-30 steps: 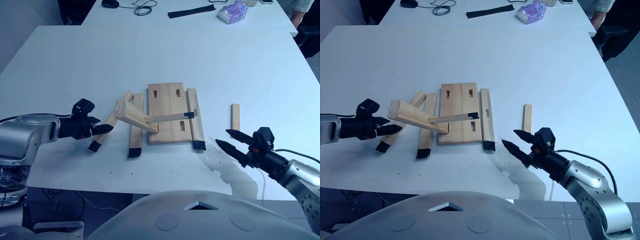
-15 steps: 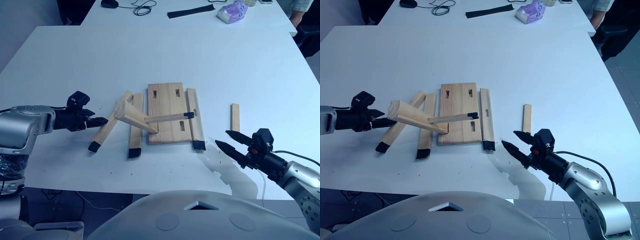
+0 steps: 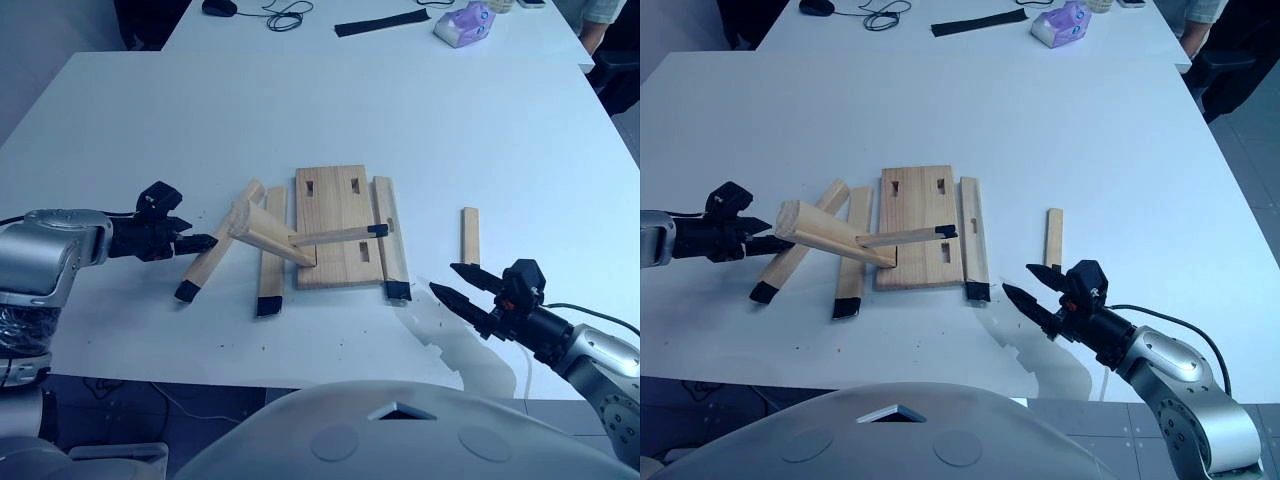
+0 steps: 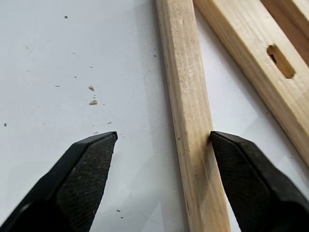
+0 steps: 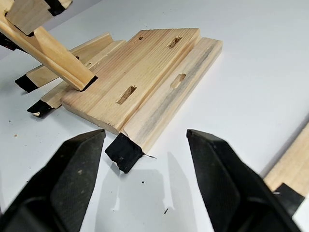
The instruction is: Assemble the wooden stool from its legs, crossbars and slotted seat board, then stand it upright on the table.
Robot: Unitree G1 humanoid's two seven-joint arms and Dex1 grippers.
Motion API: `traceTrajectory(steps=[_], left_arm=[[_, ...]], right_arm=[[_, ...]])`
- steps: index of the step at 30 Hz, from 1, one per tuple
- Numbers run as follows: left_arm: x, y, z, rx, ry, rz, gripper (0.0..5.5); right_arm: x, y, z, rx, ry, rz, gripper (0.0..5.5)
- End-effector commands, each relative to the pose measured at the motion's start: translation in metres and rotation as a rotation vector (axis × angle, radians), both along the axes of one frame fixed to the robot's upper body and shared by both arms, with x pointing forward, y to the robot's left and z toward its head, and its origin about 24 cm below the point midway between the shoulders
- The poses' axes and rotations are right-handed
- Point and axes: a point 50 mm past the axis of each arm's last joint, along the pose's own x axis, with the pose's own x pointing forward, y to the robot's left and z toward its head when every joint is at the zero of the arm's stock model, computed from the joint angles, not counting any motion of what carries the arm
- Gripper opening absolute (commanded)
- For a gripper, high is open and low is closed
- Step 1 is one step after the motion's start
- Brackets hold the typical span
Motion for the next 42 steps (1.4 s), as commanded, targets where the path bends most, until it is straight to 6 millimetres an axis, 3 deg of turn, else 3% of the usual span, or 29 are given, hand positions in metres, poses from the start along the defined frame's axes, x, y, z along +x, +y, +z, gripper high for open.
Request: traceTrajectory(steps=[1, 9, 17, 24, 42], left_arm=[[0.004, 0.008, -0.001, 0.049, 0.0, 0.016, 3.57], [0.01, 0.027, -0.008, 0.1, 0.001, 0.065, 3.57], [0.017, 0.021, -0.004, 0.073, -0.022, 0.035, 3.57], [0.019, 0.028, -0.004, 0.097, -0.028, 0.038, 3.57], [0.02, 0.062, -0.011, 0.243, -0.064, -0.055, 3.57]], right_arm=[[0.0, 0.001, 0.002, -0.012, -0.015, 0.011, 3.09], [0.0, 0.0, 0.002, -0.019, -0.014, 0.018, 3.09], [0.001, -0.001, 0.002, -0.023, -0.015, 0.023, 3.09], [0.002, -0.001, 0.002, -0.026, -0.015, 0.021, 3.09], [0.002, -0.004, 0.002, -0.042, -0.014, 0.03, 3.09]])
